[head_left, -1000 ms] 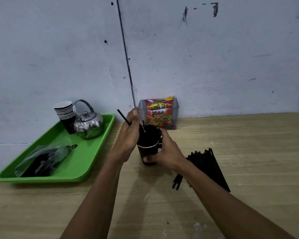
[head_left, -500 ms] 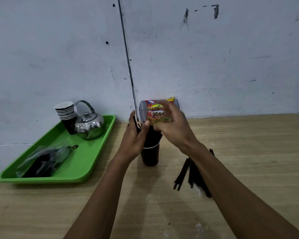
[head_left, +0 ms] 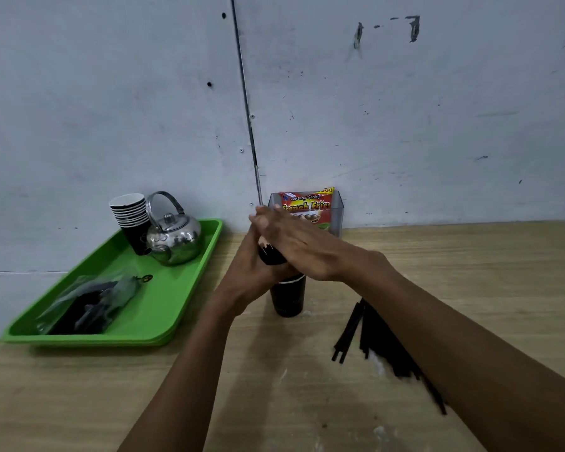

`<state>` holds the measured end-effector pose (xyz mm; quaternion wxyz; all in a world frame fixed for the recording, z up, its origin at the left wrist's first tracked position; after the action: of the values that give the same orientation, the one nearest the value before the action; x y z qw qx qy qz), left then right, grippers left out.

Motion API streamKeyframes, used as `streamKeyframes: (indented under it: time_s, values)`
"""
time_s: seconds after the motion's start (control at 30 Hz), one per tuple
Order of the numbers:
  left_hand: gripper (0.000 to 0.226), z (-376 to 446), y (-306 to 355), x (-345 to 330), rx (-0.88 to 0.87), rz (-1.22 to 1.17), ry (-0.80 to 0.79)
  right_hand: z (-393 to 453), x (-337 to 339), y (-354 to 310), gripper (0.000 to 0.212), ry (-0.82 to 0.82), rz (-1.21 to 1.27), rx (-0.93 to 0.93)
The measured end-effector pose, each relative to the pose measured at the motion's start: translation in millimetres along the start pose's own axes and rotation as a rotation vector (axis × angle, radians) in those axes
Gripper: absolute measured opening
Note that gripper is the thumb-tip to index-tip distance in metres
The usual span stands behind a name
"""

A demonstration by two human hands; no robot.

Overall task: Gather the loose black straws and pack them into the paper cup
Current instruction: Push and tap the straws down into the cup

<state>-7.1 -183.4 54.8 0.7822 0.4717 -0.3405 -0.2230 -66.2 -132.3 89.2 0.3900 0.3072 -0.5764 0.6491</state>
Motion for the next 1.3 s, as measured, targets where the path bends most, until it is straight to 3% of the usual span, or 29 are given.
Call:
streamKeyframes:
  time_s: [0.1, 0.23, 0.33, 0.4, 0.47, 0.6, 0.73, 0.9, 1.17, 1.3]
  values:
    - [0.106, -6.6, 1.4, 14.4, 0.063, -0.027, 0.091, -7.7, 15.7, 12.5, 0.078, 0.188, 0.341, -0.073]
    - [0.075, -11.1, -4.7, 33.2, 0.082, -0.145, 0.276, -26.1, 16.7, 40.3, 0.07, 0.393, 0.54, -0.181]
    - [0.07, -14.1, -11.6, 19.6, 0.144, 0.023, 0.121, -38.7, -3.8, 57.8, 0.068, 0.405, 0.643, -0.25]
    - [0.078, -18.6, -16.5, 9.6, 0.199, 0.084, 0.033, -45.0, -19.0, 67.3, 0.076, 0.376, 0.636, -0.302]
    - [0.08, -20.7, -12.6, 10.8, 0.171, 0.087, 0.076, -50.1, -29.8, 71.9, 0.08, 0.357, 0.627, -0.325]
    - [0.071, -18.5, 2.7, 10.9, 0.047, 0.168, 0.097, -57.9, -36.7, 68.8, 0.064, 0.387, 0.636, -0.304]
    - [0.098, -10.7, -10.9, 1.7, 0.13, 0.456, -0.07, -56.4, -39.4, 56.6, 0.067, 0.386, 0.396, -0.186]
    - [0.075, -12.4, -8.1, 3.6, 0.106, 0.432, -0.069, -52.7, -42.7, 46.4, 0.071, 0.273, 0.043, -0.132]
    - [0.067, -13.8, 3.3, 6.6, 0.076, 0.347, 0.037, -53.4, -34.9, 47.1, 0.072, 0.222, -0.005, -0.172]
    - [0.072, -9.4, -5.9, 1.6, 0.174, 0.46, -0.065, -61.7, -26.6, 47.0, 0.069, 0.273, 0.081, -0.173]
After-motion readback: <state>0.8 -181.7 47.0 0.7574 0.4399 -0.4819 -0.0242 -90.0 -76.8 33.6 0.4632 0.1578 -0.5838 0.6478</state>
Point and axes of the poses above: each hand's wrist, its own z-axis towards the middle knuckle, its own x-axis out of the back of the hand, y = z × x, the point moved 8 cm from there along z, towards the middle knuckle, and after that the axes turned 1 degree about -y, right-handed, at the moved point
